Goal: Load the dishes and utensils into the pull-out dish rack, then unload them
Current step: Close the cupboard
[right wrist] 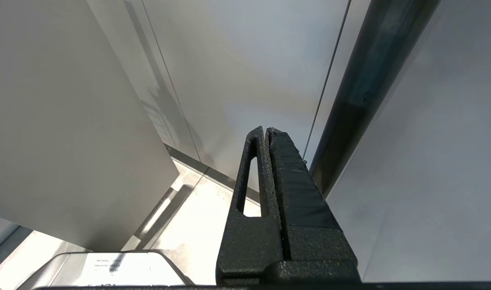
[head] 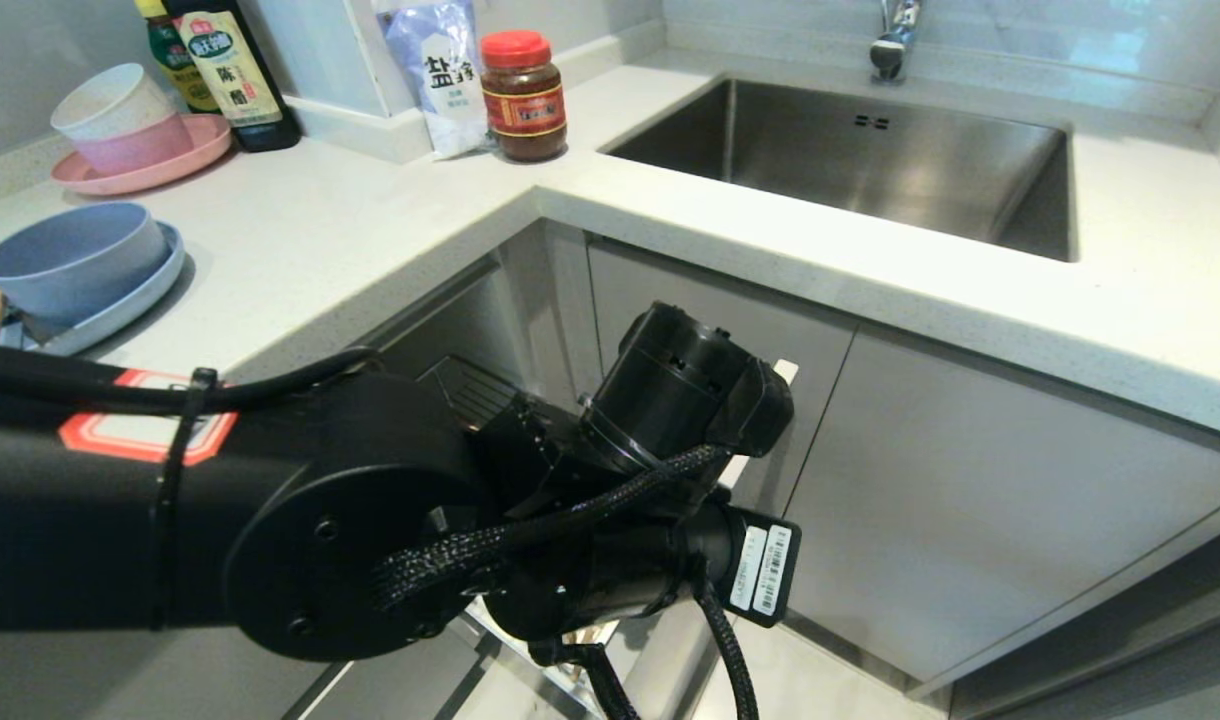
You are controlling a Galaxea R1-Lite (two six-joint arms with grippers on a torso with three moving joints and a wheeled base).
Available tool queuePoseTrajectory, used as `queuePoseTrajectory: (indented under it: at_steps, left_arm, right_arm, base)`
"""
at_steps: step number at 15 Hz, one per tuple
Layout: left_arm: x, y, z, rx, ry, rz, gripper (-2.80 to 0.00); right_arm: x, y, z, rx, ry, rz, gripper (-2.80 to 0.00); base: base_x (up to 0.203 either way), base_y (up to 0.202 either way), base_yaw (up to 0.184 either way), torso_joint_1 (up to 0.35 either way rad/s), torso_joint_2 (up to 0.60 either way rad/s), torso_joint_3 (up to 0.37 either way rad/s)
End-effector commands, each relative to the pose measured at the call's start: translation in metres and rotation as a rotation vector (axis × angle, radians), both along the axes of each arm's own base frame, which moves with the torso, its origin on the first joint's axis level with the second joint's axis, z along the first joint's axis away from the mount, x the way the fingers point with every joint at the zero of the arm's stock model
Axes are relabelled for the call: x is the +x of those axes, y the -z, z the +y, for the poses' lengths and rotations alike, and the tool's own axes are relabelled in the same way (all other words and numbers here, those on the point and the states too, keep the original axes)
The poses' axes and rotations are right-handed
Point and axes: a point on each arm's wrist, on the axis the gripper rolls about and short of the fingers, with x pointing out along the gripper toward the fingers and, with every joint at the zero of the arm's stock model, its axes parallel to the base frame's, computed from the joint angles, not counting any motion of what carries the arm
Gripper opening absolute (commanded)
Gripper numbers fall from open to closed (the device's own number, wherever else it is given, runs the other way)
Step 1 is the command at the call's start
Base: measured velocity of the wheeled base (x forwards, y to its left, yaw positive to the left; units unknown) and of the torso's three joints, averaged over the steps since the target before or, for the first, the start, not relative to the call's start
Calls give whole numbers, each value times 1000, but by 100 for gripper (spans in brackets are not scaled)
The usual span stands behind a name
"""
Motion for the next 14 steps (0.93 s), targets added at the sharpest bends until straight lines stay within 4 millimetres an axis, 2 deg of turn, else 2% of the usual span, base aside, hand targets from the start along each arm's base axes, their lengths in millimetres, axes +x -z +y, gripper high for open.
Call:
queuePoseTrajectory:
  at_steps: [1, 7, 14]
  left_arm:
    - [2, 5, -2, 37, -35, -28, -280]
    - [4, 4, 0, 68, -83, -78, -280]
    - [22, 2, 12, 122, -167, -139, -280]
  right_arm:
    - [0, 0, 0, 0, 0, -3, -280]
    - [0, 0, 0, 0, 0, -3, -280]
    - [0, 0, 0, 0, 0, -1, -280]
  base:
    - [0, 0, 0, 0, 0, 0]
    - [0, 0, 0, 0, 0, 0]
    - [0, 0, 0, 0, 0, 0]
